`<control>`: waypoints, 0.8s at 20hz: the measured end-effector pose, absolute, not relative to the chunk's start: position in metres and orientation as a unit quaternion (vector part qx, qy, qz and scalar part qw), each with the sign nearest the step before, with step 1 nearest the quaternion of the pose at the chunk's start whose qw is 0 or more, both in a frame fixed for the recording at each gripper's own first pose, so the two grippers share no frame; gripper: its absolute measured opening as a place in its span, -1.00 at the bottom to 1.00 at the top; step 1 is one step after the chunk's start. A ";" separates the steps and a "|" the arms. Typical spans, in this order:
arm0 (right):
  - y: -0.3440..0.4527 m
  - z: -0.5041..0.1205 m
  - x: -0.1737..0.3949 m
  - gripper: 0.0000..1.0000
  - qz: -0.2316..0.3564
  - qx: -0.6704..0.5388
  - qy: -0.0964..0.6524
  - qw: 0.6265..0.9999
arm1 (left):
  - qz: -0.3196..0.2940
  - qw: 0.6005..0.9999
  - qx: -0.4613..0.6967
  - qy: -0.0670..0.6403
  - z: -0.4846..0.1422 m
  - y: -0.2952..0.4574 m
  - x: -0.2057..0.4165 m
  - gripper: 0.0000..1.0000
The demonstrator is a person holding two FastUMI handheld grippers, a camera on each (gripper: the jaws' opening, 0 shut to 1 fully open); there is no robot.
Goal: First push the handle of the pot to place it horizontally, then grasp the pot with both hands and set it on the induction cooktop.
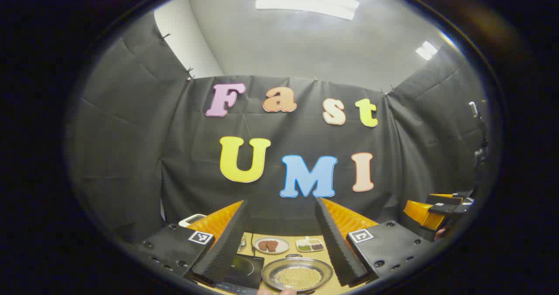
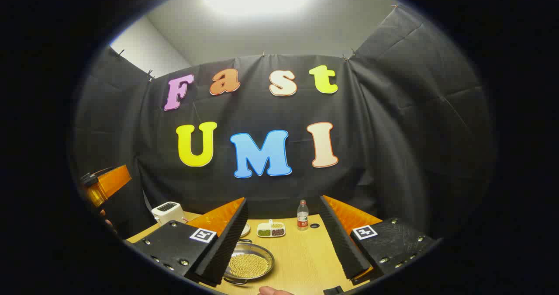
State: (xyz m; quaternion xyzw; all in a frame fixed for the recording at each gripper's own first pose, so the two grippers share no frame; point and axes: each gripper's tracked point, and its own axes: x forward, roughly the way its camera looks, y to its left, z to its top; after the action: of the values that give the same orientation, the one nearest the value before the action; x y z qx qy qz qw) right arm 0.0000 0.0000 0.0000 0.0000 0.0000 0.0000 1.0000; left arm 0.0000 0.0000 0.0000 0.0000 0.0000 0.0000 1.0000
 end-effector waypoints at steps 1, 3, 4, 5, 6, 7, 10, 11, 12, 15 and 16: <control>0.002 -0.002 0.001 0.95 0.000 0.001 0.003 1.000 | -0.001 1.000 0.002 0.003 -0.002 0.000 -0.001 0.94; 0.000 -0.004 0.003 0.95 -0.002 0.003 0.006 1.000 | -0.005 1.000 0.001 0.006 -0.003 -0.003 0.000 0.94; 0.001 -0.004 0.004 0.95 -0.002 0.005 0.007 1.000 | -0.005 1.000 0.000 0.006 -0.004 -0.003 0.001 0.93; 0.001 -0.003 0.005 0.95 -0.001 0.007 0.006 1.000 | -0.003 1.000 -0.002 0.006 -0.006 -0.001 0.003 0.93; 0.000 -0.003 0.007 0.95 -0.004 0.008 0.005 1.000 | -0.005 1.000 -0.004 0.009 -0.006 -0.002 0.003 0.94; -0.001 -0.003 0.008 0.96 -0.004 0.009 0.004 1.000 | -0.007 1.000 -0.004 0.009 -0.006 -0.003 0.003 0.94; -0.002 -0.007 0.010 0.96 -0.006 -0.001 0.006 1.000 | -0.001 1.000 -0.002 0.003 0.000 0.004 0.003 0.90; -0.002 -0.006 0.010 0.94 -0.006 -0.004 0.006 1.000 | -0.001 1.000 -0.004 0.003 -0.002 0.004 0.004 0.96; -0.002 -0.006 0.011 0.95 -0.007 -0.004 0.006 1.000 | -0.001 1.000 -0.006 0.005 -0.004 0.005 0.003 0.97; -0.001 -0.004 0.012 0.96 -0.011 -0.005 0.004 1.000 | -0.006 1.000 -0.006 0.006 -0.004 0.003 0.006 0.94; 0.000 -0.005 0.012 0.95 -0.012 -0.004 0.004 1.000 | -0.006 1.000 -0.003 0.007 -0.004 0.003 0.007 0.93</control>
State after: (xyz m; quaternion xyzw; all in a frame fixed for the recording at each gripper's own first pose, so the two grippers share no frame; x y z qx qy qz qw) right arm 0.0124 -0.0001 -0.0050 -0.0043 0.0043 -0.0119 0.9999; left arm 0.0066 0.0031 -0.0044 -0.0033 0.0066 -0.0064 1.0000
